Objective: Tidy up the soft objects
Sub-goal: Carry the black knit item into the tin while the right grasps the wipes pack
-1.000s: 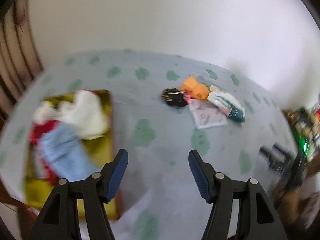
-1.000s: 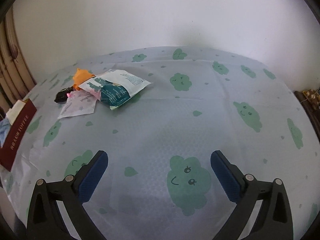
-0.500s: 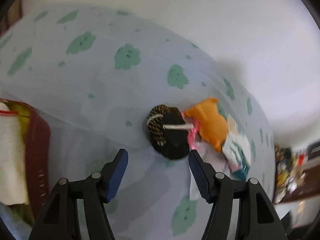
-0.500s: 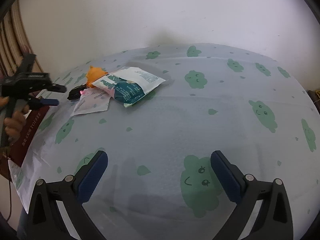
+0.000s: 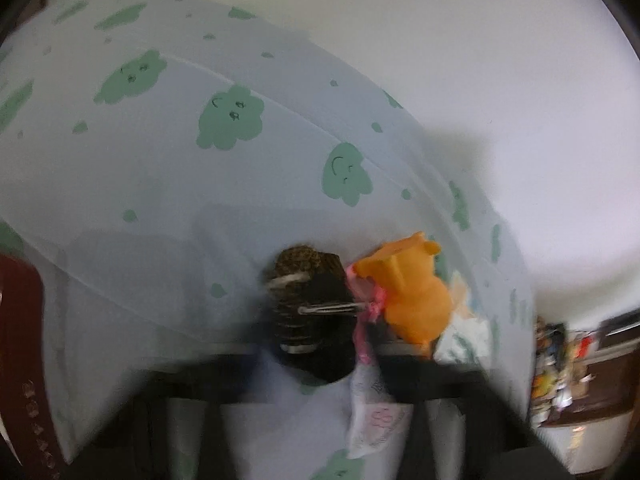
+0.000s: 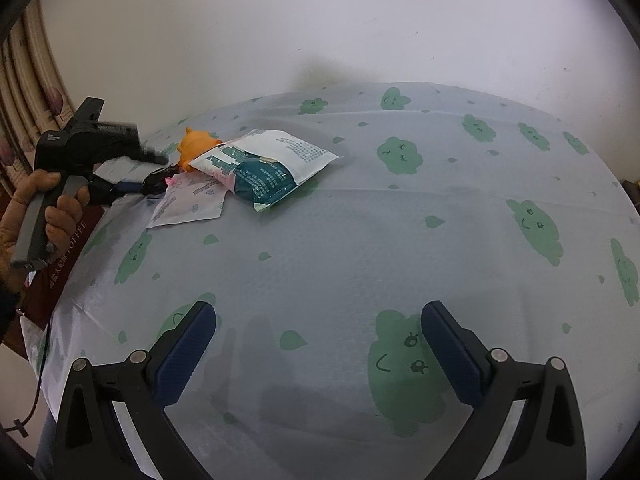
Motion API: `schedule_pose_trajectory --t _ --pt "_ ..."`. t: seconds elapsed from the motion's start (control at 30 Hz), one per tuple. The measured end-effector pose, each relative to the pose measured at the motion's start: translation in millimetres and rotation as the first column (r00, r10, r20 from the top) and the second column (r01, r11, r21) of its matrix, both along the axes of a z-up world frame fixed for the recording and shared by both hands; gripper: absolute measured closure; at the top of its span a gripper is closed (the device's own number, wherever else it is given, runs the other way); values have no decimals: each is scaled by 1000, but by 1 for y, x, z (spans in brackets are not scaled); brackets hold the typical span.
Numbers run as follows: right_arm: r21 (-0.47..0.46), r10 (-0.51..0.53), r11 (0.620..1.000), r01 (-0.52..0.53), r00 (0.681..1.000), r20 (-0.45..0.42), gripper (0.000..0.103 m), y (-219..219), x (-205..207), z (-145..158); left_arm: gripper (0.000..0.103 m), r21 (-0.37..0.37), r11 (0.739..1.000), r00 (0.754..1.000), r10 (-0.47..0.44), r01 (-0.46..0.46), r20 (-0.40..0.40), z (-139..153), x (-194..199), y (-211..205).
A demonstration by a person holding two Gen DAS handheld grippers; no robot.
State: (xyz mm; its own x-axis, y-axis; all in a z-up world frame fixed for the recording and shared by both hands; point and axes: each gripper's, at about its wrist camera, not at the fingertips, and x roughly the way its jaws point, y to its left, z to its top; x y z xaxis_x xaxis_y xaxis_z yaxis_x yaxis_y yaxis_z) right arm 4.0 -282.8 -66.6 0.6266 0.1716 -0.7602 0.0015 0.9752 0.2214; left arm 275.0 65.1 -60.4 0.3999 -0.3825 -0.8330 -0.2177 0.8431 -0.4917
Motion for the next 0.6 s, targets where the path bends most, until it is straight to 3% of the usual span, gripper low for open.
schedule_pose_trajectory --t 0.23,0.43,0.6 --pt "1 -2 1000 2 1000 -7 1 -1 1 -1 90 56 998 992 26 -34 126 31 -40 -4" --pt "0 0 1000 0 1000 -11 1 -1 2 -1 90 84 996 973 16 -36 230 79 -108 -4" --pt "-5 -4 1000 4 1000 -13 1 0 1 -2 90 121 987 964 74 -108 254 106 -184 33"
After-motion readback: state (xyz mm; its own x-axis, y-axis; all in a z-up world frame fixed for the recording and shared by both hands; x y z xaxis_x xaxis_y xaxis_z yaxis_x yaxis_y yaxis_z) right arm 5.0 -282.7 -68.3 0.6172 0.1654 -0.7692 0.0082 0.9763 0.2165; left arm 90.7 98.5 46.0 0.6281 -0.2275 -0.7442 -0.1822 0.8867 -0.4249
